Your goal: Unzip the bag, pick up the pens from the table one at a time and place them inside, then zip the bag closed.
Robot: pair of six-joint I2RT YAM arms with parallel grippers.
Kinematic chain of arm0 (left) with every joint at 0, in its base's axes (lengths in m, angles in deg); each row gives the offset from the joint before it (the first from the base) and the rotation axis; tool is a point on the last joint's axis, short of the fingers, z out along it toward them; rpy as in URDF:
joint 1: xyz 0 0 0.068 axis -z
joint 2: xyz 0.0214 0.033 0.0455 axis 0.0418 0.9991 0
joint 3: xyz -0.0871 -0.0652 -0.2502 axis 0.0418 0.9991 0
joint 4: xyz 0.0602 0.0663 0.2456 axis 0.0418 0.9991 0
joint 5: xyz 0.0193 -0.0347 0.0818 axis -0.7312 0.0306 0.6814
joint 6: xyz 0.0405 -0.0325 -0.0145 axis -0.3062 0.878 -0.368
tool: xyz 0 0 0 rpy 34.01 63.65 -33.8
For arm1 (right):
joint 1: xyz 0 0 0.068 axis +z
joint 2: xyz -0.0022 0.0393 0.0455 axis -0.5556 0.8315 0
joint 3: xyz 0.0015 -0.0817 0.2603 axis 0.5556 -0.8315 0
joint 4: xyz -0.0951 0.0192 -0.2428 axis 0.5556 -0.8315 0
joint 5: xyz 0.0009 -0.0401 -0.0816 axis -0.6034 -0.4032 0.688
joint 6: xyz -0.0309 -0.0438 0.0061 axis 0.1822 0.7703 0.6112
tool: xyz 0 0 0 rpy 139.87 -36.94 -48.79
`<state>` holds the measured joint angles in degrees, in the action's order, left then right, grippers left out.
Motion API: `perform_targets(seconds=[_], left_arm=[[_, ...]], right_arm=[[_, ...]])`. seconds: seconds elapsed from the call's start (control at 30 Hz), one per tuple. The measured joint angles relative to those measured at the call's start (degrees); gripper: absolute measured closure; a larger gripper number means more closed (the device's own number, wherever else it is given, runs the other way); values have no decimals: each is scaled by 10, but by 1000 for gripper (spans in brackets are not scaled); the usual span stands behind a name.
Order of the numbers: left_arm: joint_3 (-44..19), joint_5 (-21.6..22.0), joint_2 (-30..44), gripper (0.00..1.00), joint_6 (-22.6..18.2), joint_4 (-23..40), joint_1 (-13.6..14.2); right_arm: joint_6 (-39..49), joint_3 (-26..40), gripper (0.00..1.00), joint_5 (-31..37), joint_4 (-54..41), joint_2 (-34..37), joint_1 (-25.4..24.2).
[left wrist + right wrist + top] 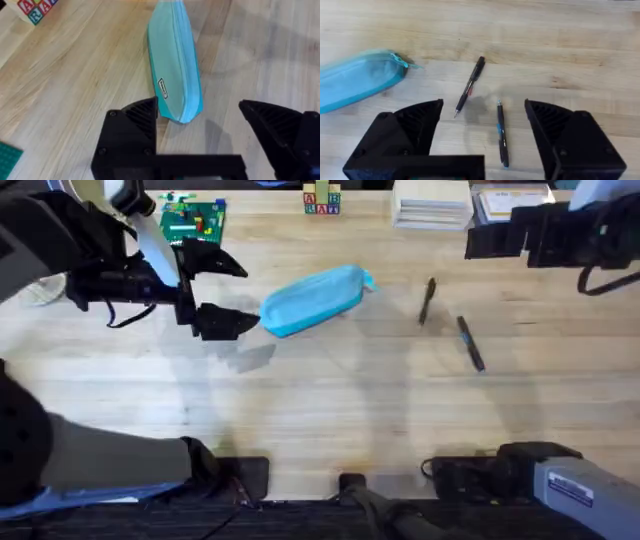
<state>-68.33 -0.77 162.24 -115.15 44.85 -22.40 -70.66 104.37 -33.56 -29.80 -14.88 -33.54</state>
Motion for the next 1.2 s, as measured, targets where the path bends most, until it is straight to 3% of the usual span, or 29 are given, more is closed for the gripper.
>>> perform_targets(seconds=[0.2, 0.5, 0.7, 1.0, 1.2], left_arm=[[0, -44, 58, 7, -36, 0, 0], [0, -72, 110, 7, -50, -23, 3], [0, -73, 112, 7, -51, -61, 17], [0, -67, 112, 7, -51, -79, 59], [0, -51, 112, 7, -51, -78, 63]], right_arm=[[0, 0, 4, 0, 0, 0, 0], [0, 0, 4, 0, 0, 0, 0], [0, 0, 4, 0, 0, 0, 0], [0, 0, 4, 0, 0, 0, 0], [0, 0, 4, 0, 0, 0, 0]])
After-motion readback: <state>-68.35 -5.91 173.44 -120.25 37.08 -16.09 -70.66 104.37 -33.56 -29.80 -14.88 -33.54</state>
